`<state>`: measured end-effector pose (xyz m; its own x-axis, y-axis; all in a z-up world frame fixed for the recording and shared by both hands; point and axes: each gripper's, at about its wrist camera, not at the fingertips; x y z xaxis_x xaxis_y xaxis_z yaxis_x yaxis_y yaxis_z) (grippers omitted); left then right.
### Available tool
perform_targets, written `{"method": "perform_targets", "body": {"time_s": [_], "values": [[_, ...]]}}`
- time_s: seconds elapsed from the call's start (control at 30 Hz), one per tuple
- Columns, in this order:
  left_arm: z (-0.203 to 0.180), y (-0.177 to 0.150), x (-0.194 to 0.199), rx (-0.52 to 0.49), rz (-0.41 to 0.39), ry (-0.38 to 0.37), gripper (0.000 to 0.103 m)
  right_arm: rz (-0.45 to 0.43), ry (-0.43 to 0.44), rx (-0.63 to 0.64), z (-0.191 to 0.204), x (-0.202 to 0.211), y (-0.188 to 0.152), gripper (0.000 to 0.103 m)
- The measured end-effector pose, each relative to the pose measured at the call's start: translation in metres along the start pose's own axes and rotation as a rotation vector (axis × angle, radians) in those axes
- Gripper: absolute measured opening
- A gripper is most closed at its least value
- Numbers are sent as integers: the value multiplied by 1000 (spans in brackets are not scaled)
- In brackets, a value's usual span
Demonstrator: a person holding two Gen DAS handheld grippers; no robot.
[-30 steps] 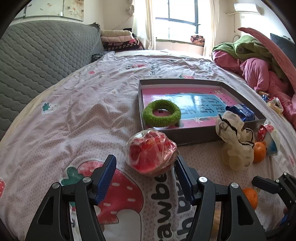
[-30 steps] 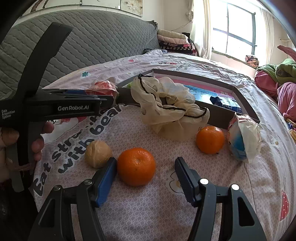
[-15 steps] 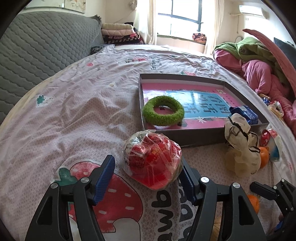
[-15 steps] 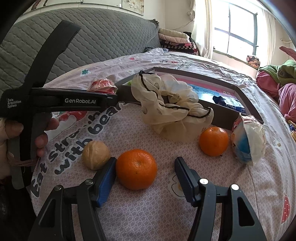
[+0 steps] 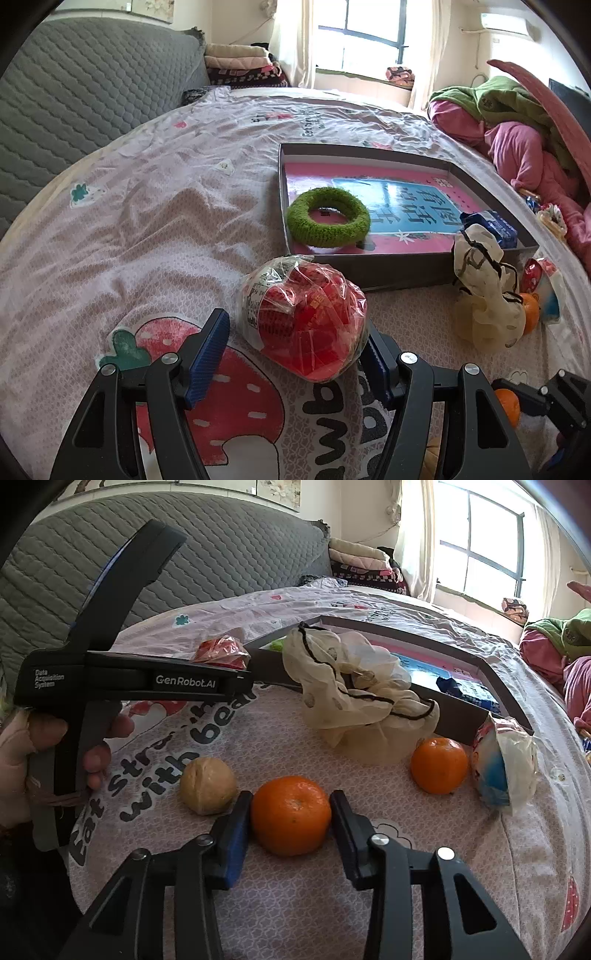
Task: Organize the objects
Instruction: 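Close the left tool on the red bagged ball while the right tool grasps the orange, then lift the red bagged ball with the left tool while the right tool lifts the orange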
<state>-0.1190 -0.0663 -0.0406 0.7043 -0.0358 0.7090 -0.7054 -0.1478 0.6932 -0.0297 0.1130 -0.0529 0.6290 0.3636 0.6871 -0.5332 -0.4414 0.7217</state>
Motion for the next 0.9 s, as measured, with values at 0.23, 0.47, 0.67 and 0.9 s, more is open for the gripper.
{"method": "perform_targets", "body": {"time_s": [0.23, 0.47, 0.67, 0.9], "values": [[0, 0, 1, 0, -8, -5, 63, -3, 9, -9, -2, 1, 0, 41], [1, 0, 5, 12, -17, -21, 61, -5, 4, -11, -2, 2, 0, 40], [-4, -4, 10, -6, -22, -32, 61, -9, -5, -14, -5, 3, 1, 40], [-6, -5, 19, -13, -38, -45, 61, -16, -18, -33, -10, 4, 1, 40]]}}
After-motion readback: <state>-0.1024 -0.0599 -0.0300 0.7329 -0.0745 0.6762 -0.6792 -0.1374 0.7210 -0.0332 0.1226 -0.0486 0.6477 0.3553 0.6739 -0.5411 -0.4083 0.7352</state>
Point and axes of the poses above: each gripper's, at about its wrist camera, not at the fingertips, and x roughly against the way its jaws point, z to its left, y to its top, and after that the axes turned 6 degrees about x, right-handed
